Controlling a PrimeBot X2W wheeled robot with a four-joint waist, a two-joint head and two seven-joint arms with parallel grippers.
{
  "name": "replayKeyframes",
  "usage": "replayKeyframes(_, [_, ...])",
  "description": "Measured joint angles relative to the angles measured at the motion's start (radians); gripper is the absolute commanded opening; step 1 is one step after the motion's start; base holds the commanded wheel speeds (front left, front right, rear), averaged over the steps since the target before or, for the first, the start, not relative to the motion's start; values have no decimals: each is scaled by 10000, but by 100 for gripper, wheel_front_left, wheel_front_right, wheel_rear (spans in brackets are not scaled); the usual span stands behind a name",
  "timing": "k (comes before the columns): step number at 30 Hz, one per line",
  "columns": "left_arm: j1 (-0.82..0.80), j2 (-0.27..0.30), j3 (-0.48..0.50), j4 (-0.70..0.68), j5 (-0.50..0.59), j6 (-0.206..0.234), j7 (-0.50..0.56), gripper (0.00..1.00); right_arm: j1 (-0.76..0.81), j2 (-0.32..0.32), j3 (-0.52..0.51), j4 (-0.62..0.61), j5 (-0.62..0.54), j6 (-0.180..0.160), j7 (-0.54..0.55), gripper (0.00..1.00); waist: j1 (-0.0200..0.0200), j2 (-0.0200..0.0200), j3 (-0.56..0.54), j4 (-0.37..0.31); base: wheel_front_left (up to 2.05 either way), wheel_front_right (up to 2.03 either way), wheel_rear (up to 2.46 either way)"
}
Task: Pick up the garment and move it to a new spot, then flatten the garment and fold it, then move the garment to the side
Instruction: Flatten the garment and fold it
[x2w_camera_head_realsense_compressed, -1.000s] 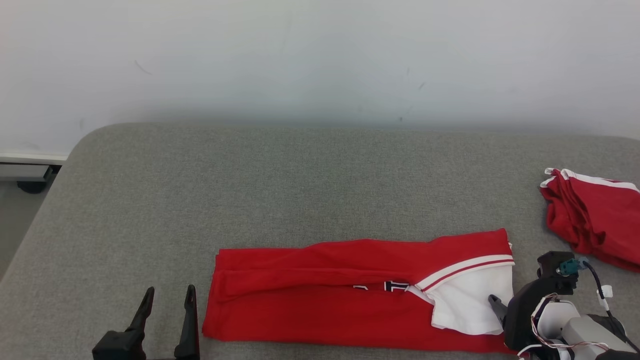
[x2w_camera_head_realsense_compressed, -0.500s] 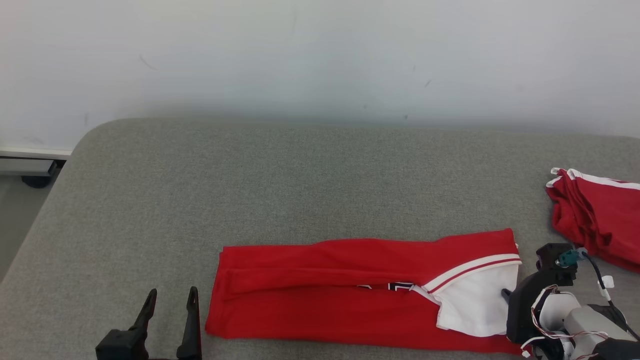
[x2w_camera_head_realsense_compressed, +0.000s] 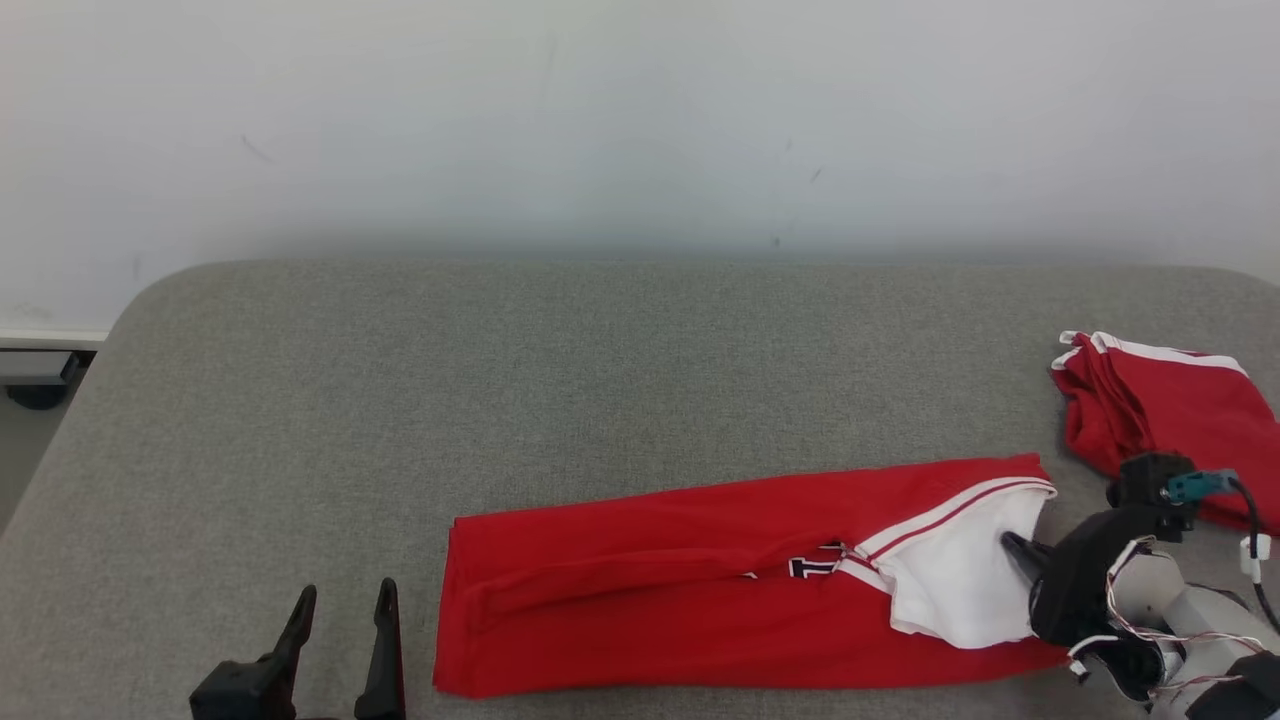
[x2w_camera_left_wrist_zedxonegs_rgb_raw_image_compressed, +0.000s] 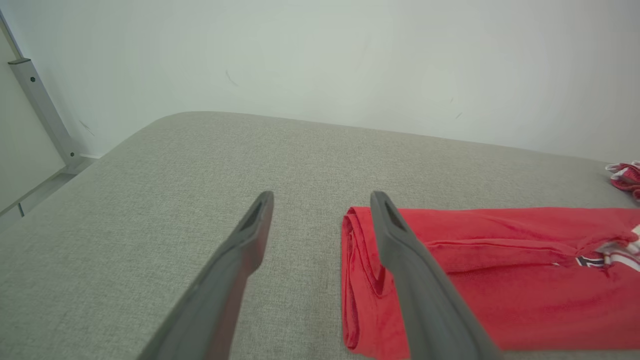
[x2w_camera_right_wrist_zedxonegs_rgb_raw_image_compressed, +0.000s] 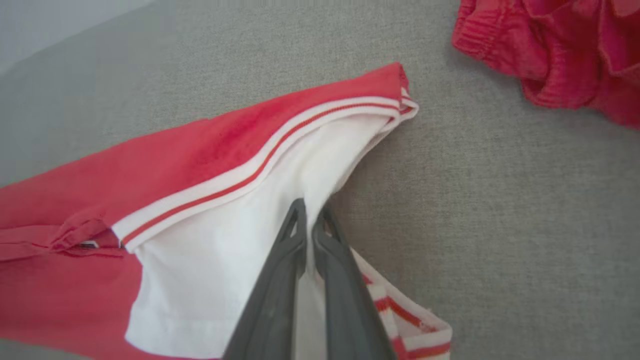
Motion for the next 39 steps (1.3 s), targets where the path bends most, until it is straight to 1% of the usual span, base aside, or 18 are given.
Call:
replayKeyframes(2, [0, -15, 0, 23, -23, 0, 0, 100, 17, 98, -46, -439, 416, 105, 276, 0, 0, 0, -29, -30, 0, 0, 0])
replayKeyframes(5, [1, -17, 15, 98, -84, -12, 0, 100, 58, 165, -35, -1243, 978, 123, 794, 0, 0, 0, -78, -64, 0, 0, 0])
replayKeyframes(6, [1, -17, 21, 132, -84, -75, 0, 100, 84, 127, 65, -1661, 1145, 109, 1028, 0, 0, 0, -97, -73, 0, 0, 0])
replayKeyframes(9, [8, -31, 42, 196, -111, -75, 0, 100, 245, -77, 560, -3273, 1710, 107, 1822, 0, 0, 0, -155, -85, 0, 0, 0])
replayKeyframes(12, [7, -71, 12, 247, -111, -79, 0, 100, 276, -196, 604, -4433, 2458, 107, 2372, 0, 0, 0, -197, -64, 0, 0, 0])
replayKeyframes(16, [3, -176, -56, 303, -173, -96, 0, 100, 445, -115, 410, -5333, 3336, 107, 2777, 0, 0, 0, -229, 36, 0, 0, 0])
replayKeyframes(18, [-8, -217, -138, 316, -173, -169, 0, 100, 474, -4, 305, -5474, 3530, 107, 2840, 0, 0, 0, -228, 109, 0, 0, 0])
replayKeyframes(22, [-55, -286, -278, 345, -173, -174, 0, 100, 484, 278, 267, -5655, 3576, 105, 2913, 0, 0, 0, -197, 312, 0, 0, 0])
replayKeyframes(26, [-144, -282, -324, 385, -171, -178, 0, 100, 523, 755, 362, -5718, 3622, 100, 2909, 0, 0, 0, -128, 552, 0, 0, 0])
replayKeyframes(33, [-475, -293, -483, 523, -127, -255, 0, 100, 421, 1522, 516, -5578, 3632, -240, 2809, 0, 0, 0, -10, 1010, 0, 0, 0])
replayKeyframes(36, [-503, -307, -531, 550, -117, -259, 0, 100, 371, 1891, 629, -5379, 3628, -336, 2721, 0, 0, 0, 28, 1184, 0, 0, 0])
replayKeyframes(39, [-508, -313, -541, 556, -107, -259, -2, 100, 213, 2320, 788, -5095, 3613, -512, 2700, 0, 0, 0, 69, 1303, 0, 0, 0])
